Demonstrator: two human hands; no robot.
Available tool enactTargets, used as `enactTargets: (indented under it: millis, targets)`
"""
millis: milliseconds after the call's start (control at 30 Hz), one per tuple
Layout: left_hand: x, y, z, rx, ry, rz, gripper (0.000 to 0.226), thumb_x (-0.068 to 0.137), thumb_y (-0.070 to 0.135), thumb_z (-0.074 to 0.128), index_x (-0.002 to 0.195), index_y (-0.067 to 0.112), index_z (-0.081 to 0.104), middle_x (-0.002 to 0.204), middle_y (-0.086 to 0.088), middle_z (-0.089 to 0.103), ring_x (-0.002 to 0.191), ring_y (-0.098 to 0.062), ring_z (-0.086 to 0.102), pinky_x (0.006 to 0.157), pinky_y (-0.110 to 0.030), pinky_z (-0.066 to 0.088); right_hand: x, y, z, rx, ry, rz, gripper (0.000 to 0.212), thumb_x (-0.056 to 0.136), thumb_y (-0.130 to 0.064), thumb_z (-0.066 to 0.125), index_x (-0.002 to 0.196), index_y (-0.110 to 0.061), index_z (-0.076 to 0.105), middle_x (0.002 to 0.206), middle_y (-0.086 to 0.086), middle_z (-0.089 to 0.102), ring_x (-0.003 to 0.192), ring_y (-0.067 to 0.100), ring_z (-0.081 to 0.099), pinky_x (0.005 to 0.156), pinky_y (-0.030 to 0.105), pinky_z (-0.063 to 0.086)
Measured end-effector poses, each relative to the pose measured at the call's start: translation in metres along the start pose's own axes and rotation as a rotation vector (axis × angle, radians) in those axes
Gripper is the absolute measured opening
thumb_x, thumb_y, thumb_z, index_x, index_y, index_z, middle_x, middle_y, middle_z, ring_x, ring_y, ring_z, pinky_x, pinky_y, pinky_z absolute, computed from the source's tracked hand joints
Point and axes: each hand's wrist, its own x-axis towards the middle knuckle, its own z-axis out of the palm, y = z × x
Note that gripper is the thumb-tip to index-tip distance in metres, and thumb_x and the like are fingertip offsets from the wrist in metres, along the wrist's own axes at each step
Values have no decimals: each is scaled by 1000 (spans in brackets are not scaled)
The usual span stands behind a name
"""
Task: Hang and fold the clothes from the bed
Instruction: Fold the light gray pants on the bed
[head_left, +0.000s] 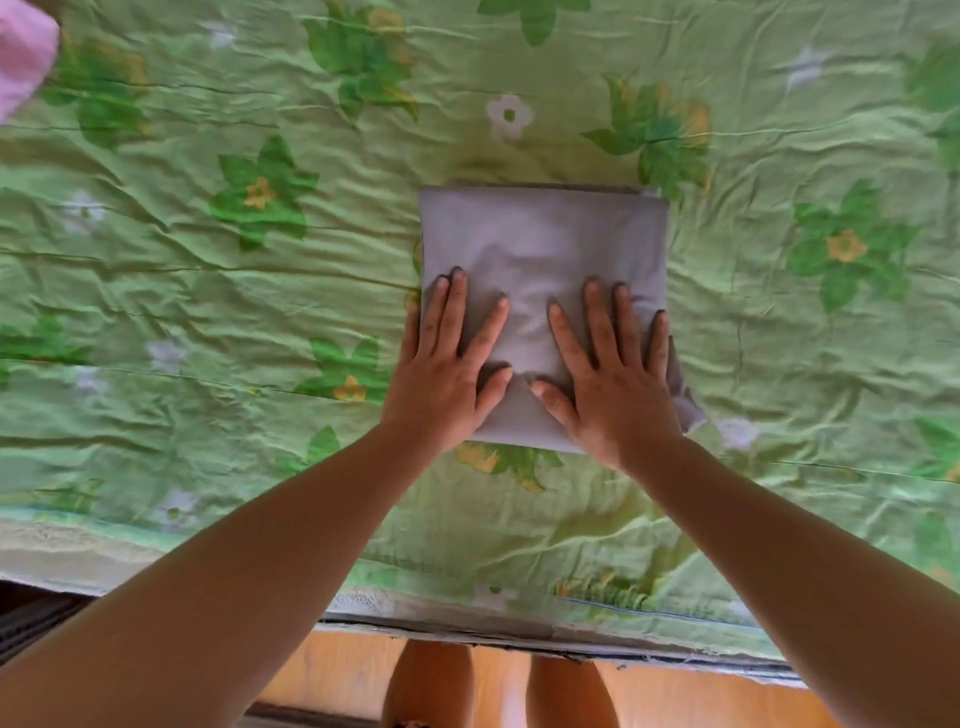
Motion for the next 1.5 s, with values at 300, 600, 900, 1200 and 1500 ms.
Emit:
enactTargets:
  millis: [300, 600, 900, 1200, 1500]
  targets:
    - [67, -17, -33, 87, 102, -49, 69, 100, 60, 32, 160, 33, 13, 167, -18, 0, 155, -33, -2, 119, -63, 11, 58, 24, -36, 41, 178, 35, 74, 100, -69, 24, 162, -31, 9, 169, 13, -1, 155, 37, -4, 120, 66, 2]
    - [123, -32, -58, -48, -74, -108, 78, 85, 67, 44, 152, 32, 28, 150, -13, 35, 140, -34, 33, 112, -52, 28, 107, 45, -58, 160, 71, 82, 77, 90, -74, 34, 155, -35, 23, 160, 11, 23, 148, 34, 18, 116, 54, 21]
    - [173, -34, -135, -228, -510, -76, 28, 76, 32, 74, 95, 20, 58, 92, -3, 62, 82, -23, 62, 65, -35, 49, 130, 59, -130, 61, -191, 18, 29, 80, -29, 69, 103, -14, 61, 99, 7, 59, 96, 33, 58, 70, 34, 44]
    - [146, -17, -217, -92, -365, 86, 16, 82, 14, 65, 92, 6, 55, 85, -9, 56, 80, -32, 57, 60, -35, 38, 82, 59, -218, 77, 14, -118, 19, 80, -22, 60, 72, -19, 43, 71, -1, 51, 77, 32, 56, 63, 36, 47]
    - [57, 15, -206, -14, 87, 140, 41, 75, 6, 68, 111, 17, 51, 107, -11, 57, 95, -35, 58, 69, -46, 52, 15, 41, -210, -310, 290, -189, 50, 71, -25, 75, 115, -9, 57, 102, 21, 60, 87, 40, 62, 69, 42, 43]
